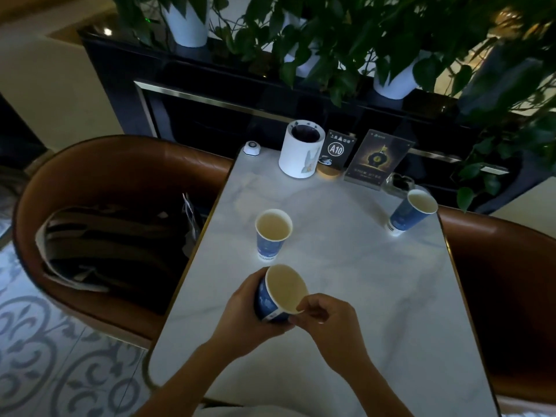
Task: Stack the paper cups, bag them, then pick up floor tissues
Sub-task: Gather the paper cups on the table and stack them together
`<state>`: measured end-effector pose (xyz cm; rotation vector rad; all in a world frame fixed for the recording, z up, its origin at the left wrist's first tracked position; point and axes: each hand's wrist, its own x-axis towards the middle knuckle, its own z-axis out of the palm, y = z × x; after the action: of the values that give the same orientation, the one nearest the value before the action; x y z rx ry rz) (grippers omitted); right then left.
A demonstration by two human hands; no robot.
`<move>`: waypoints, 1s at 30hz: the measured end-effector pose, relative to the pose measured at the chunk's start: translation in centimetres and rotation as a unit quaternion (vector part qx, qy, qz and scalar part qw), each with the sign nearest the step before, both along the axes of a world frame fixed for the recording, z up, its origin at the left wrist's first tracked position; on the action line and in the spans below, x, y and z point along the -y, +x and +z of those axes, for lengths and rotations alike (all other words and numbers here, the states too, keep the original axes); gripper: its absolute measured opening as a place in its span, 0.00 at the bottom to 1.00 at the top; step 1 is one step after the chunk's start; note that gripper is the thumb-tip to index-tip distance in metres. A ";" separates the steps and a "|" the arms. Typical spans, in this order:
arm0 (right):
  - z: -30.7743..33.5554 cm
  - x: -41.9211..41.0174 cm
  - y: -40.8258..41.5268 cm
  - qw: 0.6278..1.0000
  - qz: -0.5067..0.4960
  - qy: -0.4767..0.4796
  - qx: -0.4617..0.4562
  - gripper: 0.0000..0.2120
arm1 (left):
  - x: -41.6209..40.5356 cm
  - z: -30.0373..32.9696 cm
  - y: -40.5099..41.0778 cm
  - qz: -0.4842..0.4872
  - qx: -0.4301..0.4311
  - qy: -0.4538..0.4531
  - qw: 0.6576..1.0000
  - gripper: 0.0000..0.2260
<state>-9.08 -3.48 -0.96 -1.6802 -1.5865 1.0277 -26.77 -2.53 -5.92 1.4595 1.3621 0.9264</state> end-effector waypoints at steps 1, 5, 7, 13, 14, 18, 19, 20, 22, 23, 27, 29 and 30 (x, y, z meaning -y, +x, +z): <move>-0.2 0.0 -0.4 1.000 -0.002 -0.004 0.001 0.09 | 0.0 -0.2 -0.4 0.002 -0.002 0.001 1.000 0.37; -0.7 -0.5 -1.9 1.000 0.003 -0.012 0.009 0.10 | -0.3 -0.7 -1.7 0.006 -0.010 0.003 1.000 0.36; -0.8 -0.9 -2.6 1.000 0.011 -0.007 0.012 0.11 | -0.6 -0.9 -2.3 0.013 -0.012 0.001 1.000 0.36; -0.9 -2.8 -3.9 0.997 0.056 -0.024 -0.051 0.11 | -1.4 -1.3 -4.4 0.058 -0.024 -0.023 0.998 0.33; -0.9 -3.4 -3.9 0.997 0.056 -0.028 -0.055 0.12 | -1.4 -1.3 -4.8 0.070 -0.025 -0.026 0.997 0.33; -1.3 -7.0 -3.3 1.000 0.029 0.009 0.002 0.12 | -1.7 -1.8 -6.1 0.089 -0.026 -0.043 0.995 0.34; -1.5 -7.9 -3.2 0.999 0.027 0.022 0.024 0.11 | -1.7 -2.0 -6.3 0.091 -0.025 -0.048 0.994 0.34; -1.8 -8.7 -3.2 0.998 0.028 0.035 0.046 0.11 | -1.7 -2.3 -6.5 0.093 -0.023 -0.053 0.994 0.34; -2.3 -10.2 -3.1 0.993 0.037 0.063 0.088 0.12 | -1.8 -2.5 -6.7 0.096 -0.019 -0.063 0.993 0.34; -2.6 -10.9 -3.1 0.990 0.045 0.076 0.111 0.13 | -1.8 -2.6 -6.7 0.097 -0.020 -0.069 0.993 0.34; -3.6 -13.2 -3.3 0.966 0.087 0.127 0.207 0.16 | -1.8 -3.0 -7.0 0.098 -0.019 -0.086 0.991 0.35; -3.8 -13.9 -3.6 0.952 0.107 0.134 0.253 0.17 | -1.7 -3.2 -7.2 0.101 -0.015 -0.092 0.991 0.34; -3.8 -14.2 -3.7 0.946 0.116 0.129 0.274 0.17 | -1.6 -3.4 -7.3 0.104 -0.013 -0.094 0.990 0.35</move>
<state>-12.78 10.71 -4.73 -1.7072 -2.2091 0.4306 -34.06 -0.88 -9.29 1.2077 1.5971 0.8849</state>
